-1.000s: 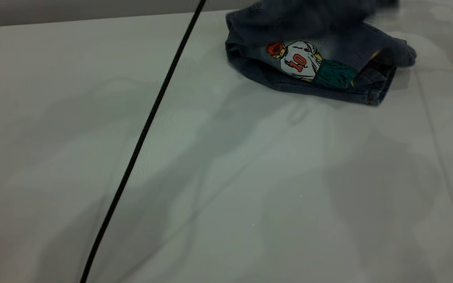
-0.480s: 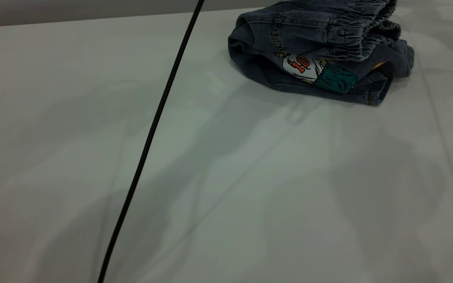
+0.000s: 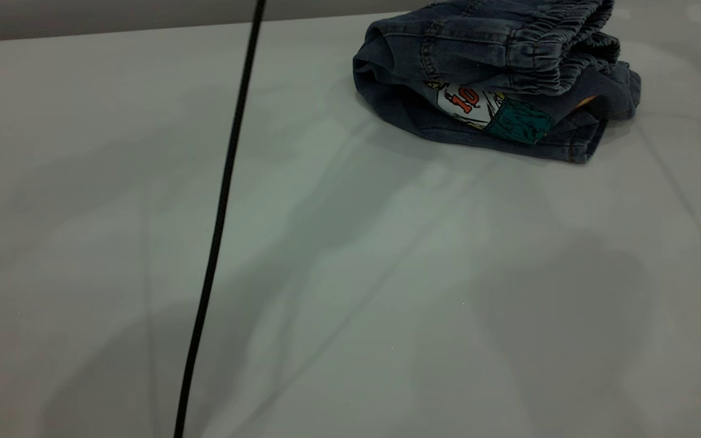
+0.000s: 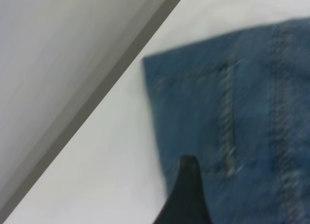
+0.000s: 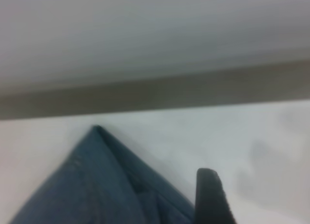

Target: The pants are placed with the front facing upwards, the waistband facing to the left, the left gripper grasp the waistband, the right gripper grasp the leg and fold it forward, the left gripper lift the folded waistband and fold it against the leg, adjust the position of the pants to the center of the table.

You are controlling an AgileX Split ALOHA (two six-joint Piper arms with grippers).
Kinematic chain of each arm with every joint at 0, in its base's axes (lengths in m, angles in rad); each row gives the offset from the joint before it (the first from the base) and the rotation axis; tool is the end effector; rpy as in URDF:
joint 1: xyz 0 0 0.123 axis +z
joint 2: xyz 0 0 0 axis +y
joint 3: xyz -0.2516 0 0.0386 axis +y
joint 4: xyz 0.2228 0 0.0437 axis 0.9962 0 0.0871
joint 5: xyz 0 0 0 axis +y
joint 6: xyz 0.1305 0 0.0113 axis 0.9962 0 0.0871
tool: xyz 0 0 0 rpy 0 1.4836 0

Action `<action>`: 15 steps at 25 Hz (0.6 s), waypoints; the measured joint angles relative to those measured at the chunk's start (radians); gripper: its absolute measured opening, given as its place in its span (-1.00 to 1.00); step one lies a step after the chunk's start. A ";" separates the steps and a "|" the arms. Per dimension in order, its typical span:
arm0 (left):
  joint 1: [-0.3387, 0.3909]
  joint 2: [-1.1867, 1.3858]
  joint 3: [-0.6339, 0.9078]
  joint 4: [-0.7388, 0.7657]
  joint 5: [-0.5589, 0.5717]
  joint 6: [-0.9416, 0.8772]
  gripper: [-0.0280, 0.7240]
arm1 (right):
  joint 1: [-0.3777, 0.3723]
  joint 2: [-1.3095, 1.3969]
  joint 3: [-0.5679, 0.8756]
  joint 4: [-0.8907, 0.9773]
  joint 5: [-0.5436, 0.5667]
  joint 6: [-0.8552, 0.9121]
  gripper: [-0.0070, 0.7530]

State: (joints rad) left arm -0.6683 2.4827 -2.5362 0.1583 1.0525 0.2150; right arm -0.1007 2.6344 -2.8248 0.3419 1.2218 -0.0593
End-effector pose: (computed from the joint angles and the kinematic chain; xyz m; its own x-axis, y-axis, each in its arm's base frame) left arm 0.4213 -0.3098 0.1999 -0.4328 0.7073 -0.5589 0.7031 0.6529 0.2818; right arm 0.5254 -0.0116 0.1972 -0.7986 0.1396 -0.5855 -0.0441 0.9565 0.2882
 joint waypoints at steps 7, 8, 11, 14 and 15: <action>0.002 -0.009 0.000 0.114 0.124 -0.017 0.59 | 0.000 -0.191 0.153 0.001 0.000 -0.010 0.00; 0.005 -0.009 0.000 0.111 0.120 -0.017 0.59 | 0.000 -0.226 0.181 0.000 0.000 -0.012 0.00; 0.009 -0.008 0.000 0.094 0.122 -0.017 0.59 | 0.001 -0.327 0.278 -0.002 0.000 -0.013 0.00; 0.009 -0.008 0.000 0.097 0.119 -0.017 0.59 | 0.001 -0.427 0.343 -0.005 0.001 -0.015 0.00; 0.009 -0.007 0.000 0.097 0.112 -0.017 0.59 | 0.001 -0.462 0.351 -0.010 0.001 -0.015 0.00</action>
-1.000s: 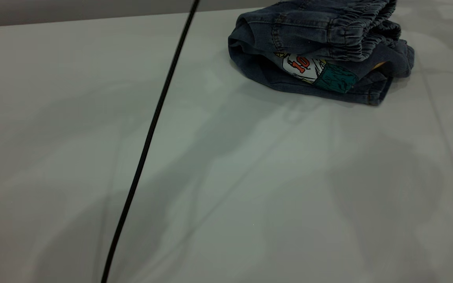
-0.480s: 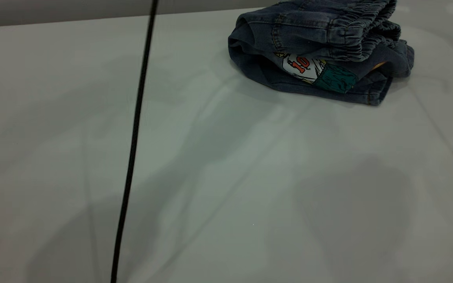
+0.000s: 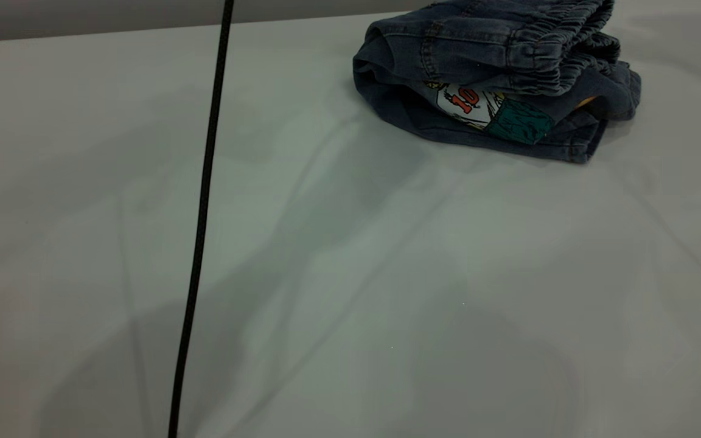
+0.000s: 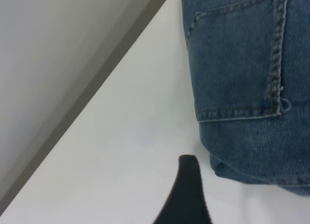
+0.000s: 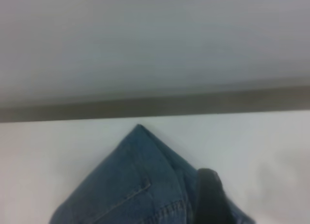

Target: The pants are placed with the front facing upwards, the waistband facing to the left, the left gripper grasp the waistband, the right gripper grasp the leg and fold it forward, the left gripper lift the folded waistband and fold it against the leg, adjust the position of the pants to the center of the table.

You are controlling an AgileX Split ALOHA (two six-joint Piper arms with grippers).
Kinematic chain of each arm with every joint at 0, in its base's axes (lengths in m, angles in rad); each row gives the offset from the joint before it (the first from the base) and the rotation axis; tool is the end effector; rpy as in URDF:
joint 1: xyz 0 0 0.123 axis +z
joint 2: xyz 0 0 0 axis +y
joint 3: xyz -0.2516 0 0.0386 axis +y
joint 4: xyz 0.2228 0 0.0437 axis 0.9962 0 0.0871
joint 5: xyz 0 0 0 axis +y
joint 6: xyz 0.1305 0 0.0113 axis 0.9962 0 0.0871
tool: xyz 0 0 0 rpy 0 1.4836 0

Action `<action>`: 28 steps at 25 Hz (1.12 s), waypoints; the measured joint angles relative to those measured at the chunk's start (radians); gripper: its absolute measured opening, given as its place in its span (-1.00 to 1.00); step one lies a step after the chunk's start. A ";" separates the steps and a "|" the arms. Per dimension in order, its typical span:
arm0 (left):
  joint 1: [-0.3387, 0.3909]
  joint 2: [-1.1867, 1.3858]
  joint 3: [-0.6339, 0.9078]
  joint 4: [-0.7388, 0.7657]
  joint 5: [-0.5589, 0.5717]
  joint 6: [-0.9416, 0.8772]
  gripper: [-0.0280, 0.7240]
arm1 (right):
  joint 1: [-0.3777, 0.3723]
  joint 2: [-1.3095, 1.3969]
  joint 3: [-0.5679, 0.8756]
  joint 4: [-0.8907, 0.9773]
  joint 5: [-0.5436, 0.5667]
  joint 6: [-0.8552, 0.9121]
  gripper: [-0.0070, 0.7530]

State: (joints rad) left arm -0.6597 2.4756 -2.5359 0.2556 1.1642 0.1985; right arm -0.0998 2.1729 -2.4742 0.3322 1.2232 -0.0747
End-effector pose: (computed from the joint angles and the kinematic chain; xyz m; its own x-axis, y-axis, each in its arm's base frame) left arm 0.4214 -0.2883 0.1976 -0.4890 0.7448 -0.4541 0.6733 0.6532 0.3464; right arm 0.4611 -0.0058 0.3254 -0.7292 0.1134 -0.6749 -0.0834 0.9641 0.2522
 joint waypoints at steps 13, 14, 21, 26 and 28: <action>0.000 0.157 0.001 -0.082 -0.249 0.172 0.59 | 0.001 -0.282 0.003 0.004 -0.001 0.001 0.00; 0.000 0.163 0.001 -0.104 -0.279 0.185 0.59 | 0.001 -0.281 0.004 0.004 -0.001 0.001 0.00; 0.000 0.238 0.001 -0.152 -0.386 0.184 0.59 | 0.001 -0.276 0.016 0.001 0.000 -0.004 0.00; 0.000 0.289 0.001 -0.184 -0.383 0.181 0.59 | 0.001 -0.276 0.016 0.004 0.000 -0.005 0.00; 0.000 0.307 0.001 -0.206 -0.372 0.181 0.59 | 0.001 -0.276 0.016 0.005 0.000 -0.005 0.00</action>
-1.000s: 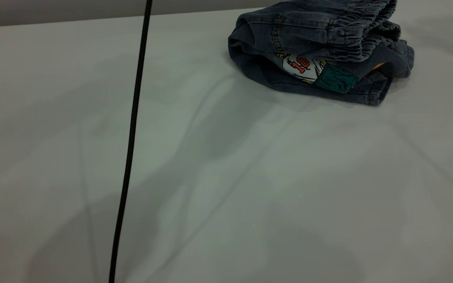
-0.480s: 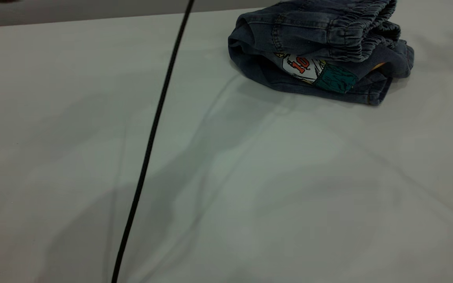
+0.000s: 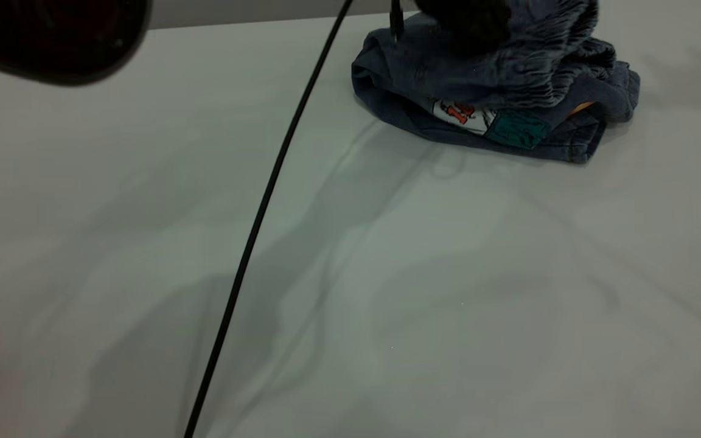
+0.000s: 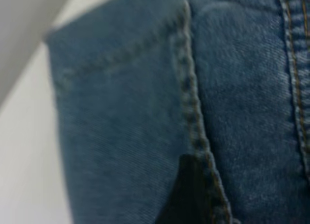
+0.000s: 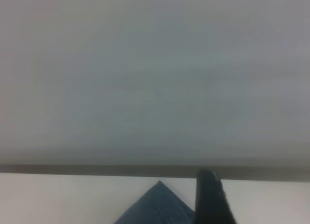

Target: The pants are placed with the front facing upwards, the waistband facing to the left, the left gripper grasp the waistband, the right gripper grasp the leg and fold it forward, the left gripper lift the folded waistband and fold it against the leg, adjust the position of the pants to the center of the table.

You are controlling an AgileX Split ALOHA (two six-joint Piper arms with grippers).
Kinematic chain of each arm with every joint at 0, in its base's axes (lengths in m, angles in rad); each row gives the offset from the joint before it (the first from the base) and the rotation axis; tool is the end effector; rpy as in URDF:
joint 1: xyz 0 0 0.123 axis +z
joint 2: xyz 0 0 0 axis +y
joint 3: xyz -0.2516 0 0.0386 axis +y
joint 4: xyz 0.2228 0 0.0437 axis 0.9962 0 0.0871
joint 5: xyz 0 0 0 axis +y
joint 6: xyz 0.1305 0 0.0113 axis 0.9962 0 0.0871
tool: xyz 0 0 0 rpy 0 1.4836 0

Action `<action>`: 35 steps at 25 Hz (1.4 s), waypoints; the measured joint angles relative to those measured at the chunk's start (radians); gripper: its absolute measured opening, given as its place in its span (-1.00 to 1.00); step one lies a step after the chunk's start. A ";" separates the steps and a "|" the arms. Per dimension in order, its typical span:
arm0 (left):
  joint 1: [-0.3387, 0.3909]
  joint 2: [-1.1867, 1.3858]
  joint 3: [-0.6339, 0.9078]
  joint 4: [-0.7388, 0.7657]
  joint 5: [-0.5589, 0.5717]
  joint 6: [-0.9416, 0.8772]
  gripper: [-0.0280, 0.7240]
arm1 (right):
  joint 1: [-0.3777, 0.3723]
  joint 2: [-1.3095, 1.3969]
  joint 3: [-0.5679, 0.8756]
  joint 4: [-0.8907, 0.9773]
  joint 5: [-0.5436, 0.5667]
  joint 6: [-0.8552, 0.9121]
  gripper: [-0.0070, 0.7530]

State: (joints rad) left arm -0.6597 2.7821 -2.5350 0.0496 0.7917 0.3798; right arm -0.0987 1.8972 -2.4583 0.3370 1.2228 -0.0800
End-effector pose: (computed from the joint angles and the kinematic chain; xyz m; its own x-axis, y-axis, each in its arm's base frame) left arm 0.4388 -0.3345 0.0566 -0.3484 0.7798 -0.5201 0.8049 0.5333 0.2603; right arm 0.3905 0.0023 0.4387 -0.5310 0.0897 -0.8426 -0.1486 0.9691 0.1969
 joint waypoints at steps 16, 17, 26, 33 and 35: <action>0.000 0.065 -0.003 -0.050 0.049 -0.165 0.53 | 0.000 0.000 -0.001 0.004 -0.001 -0.002 0.00; 0.000 0.064 -0.004 -0.050 0.065 -0.194 0.52 | 0.000 0.000 -0.001 0.004 -0.001 -0.002 0.00; -0.001 0.062 -0.017 -0.056 0.296 -0.447 0.47 | 0.000 0.000 -0.001 0.003 -0.001 -0.007 0.00; 0.000 0.061 -0.173 -0.180 0.495 -0.500 0.47 | 0.000 0.003 -0.001 0.001 -0.002 -0.010 0.00; -0.001 0.037 -0.237 -0.220 0.471 -0.437 0.47 | 0.000 0.003 -0.001 0.001 -0.002 -0.010 0.00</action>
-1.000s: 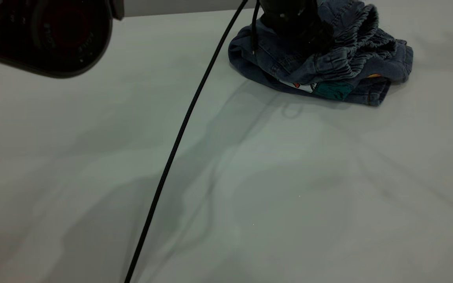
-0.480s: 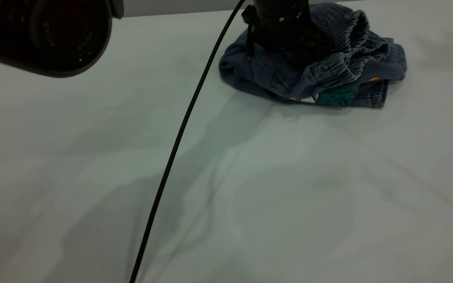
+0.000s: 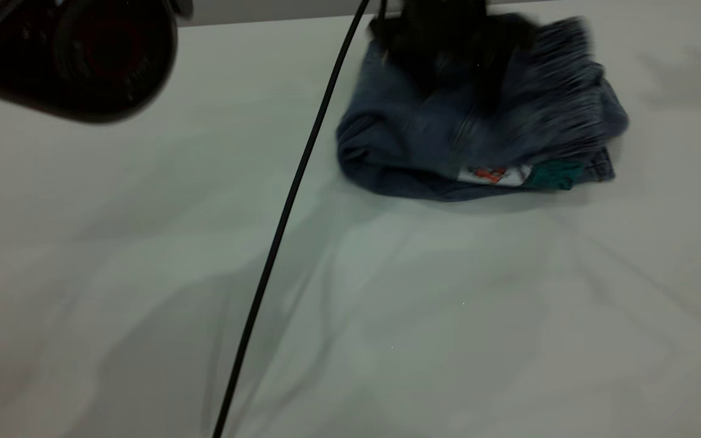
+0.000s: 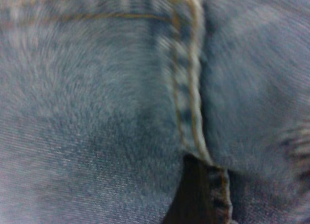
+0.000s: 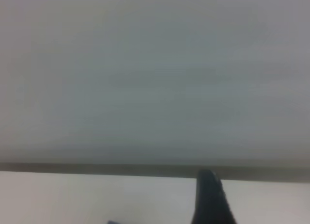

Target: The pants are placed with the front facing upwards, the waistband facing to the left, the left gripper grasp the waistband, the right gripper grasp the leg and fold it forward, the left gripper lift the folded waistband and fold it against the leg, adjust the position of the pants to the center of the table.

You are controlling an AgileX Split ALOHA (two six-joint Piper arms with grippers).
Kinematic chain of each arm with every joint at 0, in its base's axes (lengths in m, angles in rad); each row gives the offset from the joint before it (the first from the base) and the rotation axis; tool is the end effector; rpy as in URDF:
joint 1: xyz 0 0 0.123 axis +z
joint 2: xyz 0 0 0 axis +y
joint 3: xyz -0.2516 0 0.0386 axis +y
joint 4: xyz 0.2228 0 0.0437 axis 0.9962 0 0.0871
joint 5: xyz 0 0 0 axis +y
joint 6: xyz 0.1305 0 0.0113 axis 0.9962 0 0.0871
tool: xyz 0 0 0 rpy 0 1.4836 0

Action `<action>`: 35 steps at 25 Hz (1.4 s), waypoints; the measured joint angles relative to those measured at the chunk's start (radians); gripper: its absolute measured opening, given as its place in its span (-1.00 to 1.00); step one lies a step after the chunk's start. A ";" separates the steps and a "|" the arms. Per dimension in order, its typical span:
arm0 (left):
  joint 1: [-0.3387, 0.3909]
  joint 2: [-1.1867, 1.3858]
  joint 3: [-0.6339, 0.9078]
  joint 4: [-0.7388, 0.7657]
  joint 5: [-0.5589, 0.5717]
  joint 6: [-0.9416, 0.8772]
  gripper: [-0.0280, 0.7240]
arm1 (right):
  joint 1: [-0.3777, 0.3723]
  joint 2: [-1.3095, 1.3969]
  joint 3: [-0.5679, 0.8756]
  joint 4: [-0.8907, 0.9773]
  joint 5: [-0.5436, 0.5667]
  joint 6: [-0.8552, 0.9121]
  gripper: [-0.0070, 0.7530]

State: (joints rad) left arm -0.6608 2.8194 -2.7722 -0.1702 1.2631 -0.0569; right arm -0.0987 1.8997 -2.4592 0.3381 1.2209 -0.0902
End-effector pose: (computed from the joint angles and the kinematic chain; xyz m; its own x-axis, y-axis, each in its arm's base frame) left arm 0.3975 -0.3358 0.0778 -0.8073 0.4917 -0.3262 0.5652 0.8032 -0.1881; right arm 0.3913 0.0023 0.4383 -0.5292 0.0808 -0.8446 -0.1542 0.9697 0.1894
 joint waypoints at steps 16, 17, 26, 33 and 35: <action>0.000 0.005 -0.081 0.117 -0.038 0.493 0.46 | 0.000 0.000 0.000 0.000 0.000 -0.011 0.00; 0.000 0.017 -0.081 0.098 -0.040 0.533 0.46 | 0.000 0.000 0.000 0.000 0.000 -0.011 0.00; 0.000 0.095 -0.081 -0.018 -0.046 0.816 0.46 | 0.000 0.000 0.000 0.000 0.000 -0.008 0.00; 0.000 0.140 -0.081 -0.047 -0.056 0.815 0.46 | 0.000 0.000 0.000 0.002 0.000 -0.009 0.00; 0.000 0.140 -0.084 -0.042 -0.053 0.768 0.46 | 0.000 0.000 0.000 0.002 0.000 -0.008 0.00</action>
State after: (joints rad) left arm -0.6606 2.9593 -2.8566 -0.2122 1.2101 0.7112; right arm -0.0987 1.8997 -2.4592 0.3404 1.2209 -0.0981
